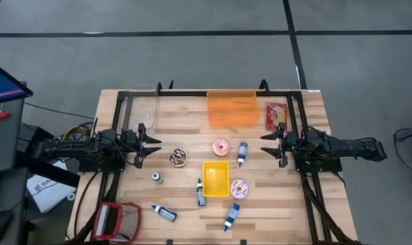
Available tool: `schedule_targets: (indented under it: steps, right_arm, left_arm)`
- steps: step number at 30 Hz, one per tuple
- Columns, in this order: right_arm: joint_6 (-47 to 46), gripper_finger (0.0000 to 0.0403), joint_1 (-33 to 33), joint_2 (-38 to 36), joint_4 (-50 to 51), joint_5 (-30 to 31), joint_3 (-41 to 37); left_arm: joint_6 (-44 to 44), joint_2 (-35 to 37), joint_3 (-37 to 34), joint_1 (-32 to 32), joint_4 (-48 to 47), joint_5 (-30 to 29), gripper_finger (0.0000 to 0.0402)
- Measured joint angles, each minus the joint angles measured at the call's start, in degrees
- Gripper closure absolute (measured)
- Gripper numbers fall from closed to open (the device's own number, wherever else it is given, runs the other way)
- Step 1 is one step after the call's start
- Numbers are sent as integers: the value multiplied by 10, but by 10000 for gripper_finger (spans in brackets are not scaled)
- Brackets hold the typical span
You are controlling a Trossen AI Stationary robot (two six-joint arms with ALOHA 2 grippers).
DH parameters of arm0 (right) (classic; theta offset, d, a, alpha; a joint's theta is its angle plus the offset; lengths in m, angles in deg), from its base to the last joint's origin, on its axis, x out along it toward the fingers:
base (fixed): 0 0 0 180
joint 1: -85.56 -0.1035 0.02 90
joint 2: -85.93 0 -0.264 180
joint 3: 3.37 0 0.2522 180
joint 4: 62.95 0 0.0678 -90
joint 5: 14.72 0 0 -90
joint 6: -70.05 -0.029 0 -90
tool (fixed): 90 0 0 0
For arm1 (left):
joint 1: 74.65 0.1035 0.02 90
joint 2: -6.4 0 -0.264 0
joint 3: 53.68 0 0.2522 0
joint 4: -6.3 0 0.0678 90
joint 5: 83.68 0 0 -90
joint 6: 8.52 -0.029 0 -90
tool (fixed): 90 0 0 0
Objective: Pick & Place Food Item
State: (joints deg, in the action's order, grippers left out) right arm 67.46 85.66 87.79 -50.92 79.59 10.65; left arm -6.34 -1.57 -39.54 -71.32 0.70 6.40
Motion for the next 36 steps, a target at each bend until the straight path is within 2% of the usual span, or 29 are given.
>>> schedule_targets:
  steps: [25, 28, 32, 36]
  right_arm:
    - [1, 184, 0, 0, 0, 0, 0]
    - [28, 184, 0, 0, 0, 1, 0]
    - [-79, 184, -5, 0, -21, 9, 0]
    - [-90, 184, -3, 0, -53, 59, 0]
  left_arm:
    - [0, 0, 0, 0, 0, 0, 282]
    - [0, 0, 0, 0, 0, 0, 282]
    - [0, 0, 0, 0, 0, 0, 282]
    - [-1, 0, 0, 0, 5, -2, 282]
